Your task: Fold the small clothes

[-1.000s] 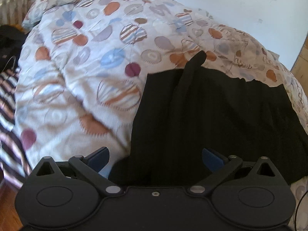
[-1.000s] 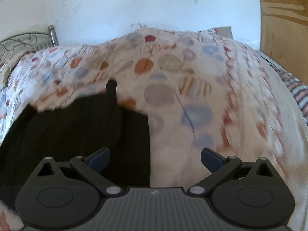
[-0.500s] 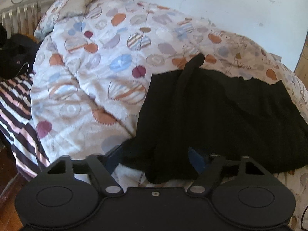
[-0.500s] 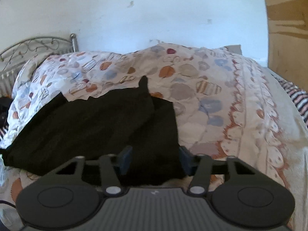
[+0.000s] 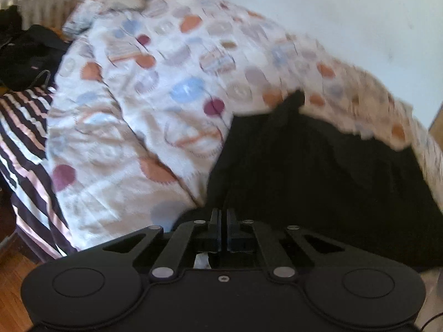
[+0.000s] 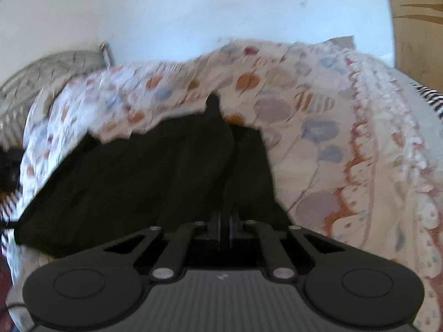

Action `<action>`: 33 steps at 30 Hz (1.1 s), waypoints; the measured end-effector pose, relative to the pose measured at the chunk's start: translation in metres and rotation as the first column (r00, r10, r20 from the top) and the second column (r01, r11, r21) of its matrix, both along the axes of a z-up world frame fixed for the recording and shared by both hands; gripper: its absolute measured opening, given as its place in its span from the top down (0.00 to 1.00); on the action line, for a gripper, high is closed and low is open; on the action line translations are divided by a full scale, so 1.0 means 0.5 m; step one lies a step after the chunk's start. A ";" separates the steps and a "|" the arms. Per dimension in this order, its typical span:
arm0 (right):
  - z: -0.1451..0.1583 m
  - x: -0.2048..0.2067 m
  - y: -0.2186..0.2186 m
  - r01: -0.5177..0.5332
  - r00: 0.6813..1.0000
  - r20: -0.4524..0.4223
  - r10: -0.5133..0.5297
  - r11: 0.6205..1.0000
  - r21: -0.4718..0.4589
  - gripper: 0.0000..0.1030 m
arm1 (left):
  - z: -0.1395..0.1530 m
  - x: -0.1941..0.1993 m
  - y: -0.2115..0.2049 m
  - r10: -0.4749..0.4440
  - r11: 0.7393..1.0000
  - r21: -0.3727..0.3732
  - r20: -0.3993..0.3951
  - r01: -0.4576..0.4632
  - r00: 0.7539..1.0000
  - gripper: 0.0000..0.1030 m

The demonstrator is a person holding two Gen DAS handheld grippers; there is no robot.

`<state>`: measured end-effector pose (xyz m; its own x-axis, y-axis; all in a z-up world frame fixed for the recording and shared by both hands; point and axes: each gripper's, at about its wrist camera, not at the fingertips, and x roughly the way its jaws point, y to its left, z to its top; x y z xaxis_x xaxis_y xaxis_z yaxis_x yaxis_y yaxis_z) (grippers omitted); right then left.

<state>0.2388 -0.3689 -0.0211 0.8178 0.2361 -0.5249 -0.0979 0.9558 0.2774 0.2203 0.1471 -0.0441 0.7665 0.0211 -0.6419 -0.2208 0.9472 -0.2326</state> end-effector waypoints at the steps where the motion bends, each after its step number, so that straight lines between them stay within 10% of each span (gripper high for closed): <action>1: 0.005 -0.004 -0.015 0.026 1.000 -0.003 -0.026 0.999 0.037 0.95 | 0.004 -0.003 0.006 0.010 1.000 -0.018 0.005 -0.010 1.000 0.98; 17: -0.054 -0.018 -0.067 0.111 0.992 -0.074 -0.101 0.985 0.133 0.95 | -0.052 -0.009 0.050 0.072 0.993 -0.091 -0.072 -0.078 0.995 0.99; 33: -0.021 -0.026 -0.039 0.108 0.994 -0.033 -0.107 0.994 0.036 0.94 | -0.012 -0.011 0.010 -0.001 0.998 0.059 -0.068 0.005 0.998 0.98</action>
<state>0.2259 -0.3882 -0.0314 0.8228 0.1678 -0.5431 0.0139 0.9492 0.3143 0.2148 0.1520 -0.0501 0.7214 0.0580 -0.6900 -0.2314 0.9594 -0.1612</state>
